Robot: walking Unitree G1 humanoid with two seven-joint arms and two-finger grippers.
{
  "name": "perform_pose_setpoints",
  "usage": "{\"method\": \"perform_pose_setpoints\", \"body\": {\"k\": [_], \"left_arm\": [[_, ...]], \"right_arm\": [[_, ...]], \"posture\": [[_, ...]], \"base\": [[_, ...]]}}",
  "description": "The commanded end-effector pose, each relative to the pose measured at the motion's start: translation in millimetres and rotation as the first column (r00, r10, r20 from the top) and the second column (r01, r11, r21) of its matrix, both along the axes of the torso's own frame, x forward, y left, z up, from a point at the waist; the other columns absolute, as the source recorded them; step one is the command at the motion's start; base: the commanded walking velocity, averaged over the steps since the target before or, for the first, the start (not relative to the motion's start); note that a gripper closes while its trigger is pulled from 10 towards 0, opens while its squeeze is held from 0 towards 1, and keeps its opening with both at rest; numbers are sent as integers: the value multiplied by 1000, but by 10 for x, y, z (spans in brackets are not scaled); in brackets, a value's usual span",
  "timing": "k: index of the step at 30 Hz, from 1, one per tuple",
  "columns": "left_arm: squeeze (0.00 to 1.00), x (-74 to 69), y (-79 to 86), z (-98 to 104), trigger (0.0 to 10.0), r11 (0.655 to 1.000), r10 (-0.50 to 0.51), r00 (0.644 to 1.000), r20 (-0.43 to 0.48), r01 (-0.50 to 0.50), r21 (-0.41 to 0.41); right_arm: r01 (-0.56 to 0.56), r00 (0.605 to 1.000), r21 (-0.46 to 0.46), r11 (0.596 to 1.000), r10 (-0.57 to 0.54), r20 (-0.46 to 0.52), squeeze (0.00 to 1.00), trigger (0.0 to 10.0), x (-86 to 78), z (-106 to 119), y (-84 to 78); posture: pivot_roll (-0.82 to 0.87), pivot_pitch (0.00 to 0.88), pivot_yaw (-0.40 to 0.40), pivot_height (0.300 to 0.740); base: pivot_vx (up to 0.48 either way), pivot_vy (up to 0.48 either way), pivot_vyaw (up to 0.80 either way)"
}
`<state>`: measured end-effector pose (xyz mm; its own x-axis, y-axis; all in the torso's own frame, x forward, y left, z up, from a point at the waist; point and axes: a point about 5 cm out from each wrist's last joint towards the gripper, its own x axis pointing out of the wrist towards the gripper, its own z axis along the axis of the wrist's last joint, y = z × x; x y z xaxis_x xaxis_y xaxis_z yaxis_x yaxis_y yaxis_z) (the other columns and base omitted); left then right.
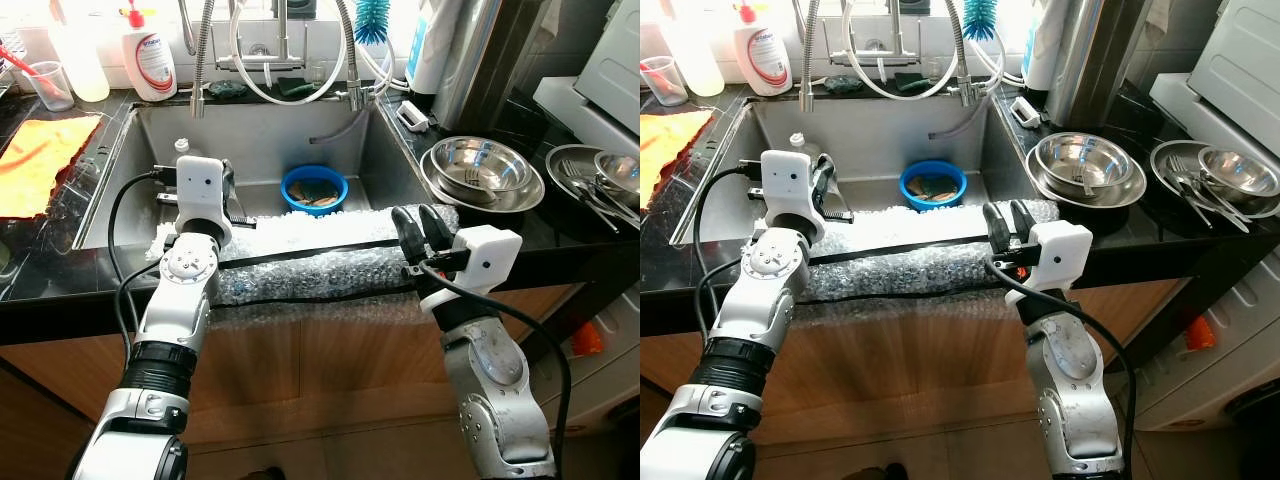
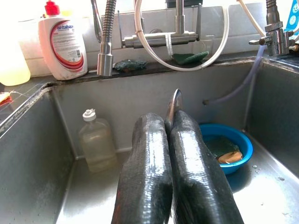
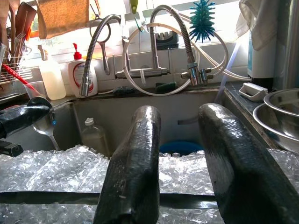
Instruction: Kitchen organization
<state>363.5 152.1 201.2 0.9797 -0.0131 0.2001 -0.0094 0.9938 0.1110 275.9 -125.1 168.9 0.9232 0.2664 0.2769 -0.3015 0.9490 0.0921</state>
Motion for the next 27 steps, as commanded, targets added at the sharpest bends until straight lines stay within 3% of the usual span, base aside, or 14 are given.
{"method": "perform_pose_setpoints", "body": {"k": [1,8,9,10,12,20,21,22,27], "left_arm": [[0,24,-36,30,10000,1000,-13,1000,-1,13,5],[0,24,-36,30,10000,1000,-13,1000,-1,13,5],[745,27,-35,13,10000,1000,-16,1000,-17,16,9],[0,15,-35,-27,10000,1000,-23,999,-42,24,7],[0,-5,-44,-78,10000,999,-36,997,-70,37,17],[0,-7,-54,-73,10000,999,-36,997,-68,37,18],[67,-9,-57,-71,10000,999,-38,997,-69,39,17],[1000,-11,-62,-68,10000,999,-41,997,-69,42,12],[1000,-11,-63,-64,10000,999,-45,997,-67,45,11]], "right_arm": [[9,1000,2,1000,-9,10,0,10000,-15,27,-26],[9,1000,2,1000,-9,10,0,10000,-15,27,-26],[15,1000,-2,1000,-15,5,0,10000,-11,17,-33],[16,1000,39,999,-15,-12,0,10000,24,18,-34],[12,999,100,995,-9,-38,0,10000,80,18,-26],[9,999,95,995,-5,-44,0,10000,83,10,-28],[8,999,97,995,-3,-46,0,10000,85,11,-29],[6,999,96,995,-1,-48,0,10000,88,7,-26],[3,999,95,995,2,-52,0,10000,93,0,-20]], "posture": [[-28,31,-4,740],[-28,31,-4,740],[-26,34,-4,740],[-13,46,-6,740],[-12,45,-6,740],[-13,43,-7,740],[-13,42,-7,740],[-12,43,-7,740],[-11,43,-6,740]], "base": [[0,0,0],[0,0,0],[0,0,0],[0,0,0],[0,0,0],[0,0,0],[0,0,0],[0,0,0],[0,0,0]]}}
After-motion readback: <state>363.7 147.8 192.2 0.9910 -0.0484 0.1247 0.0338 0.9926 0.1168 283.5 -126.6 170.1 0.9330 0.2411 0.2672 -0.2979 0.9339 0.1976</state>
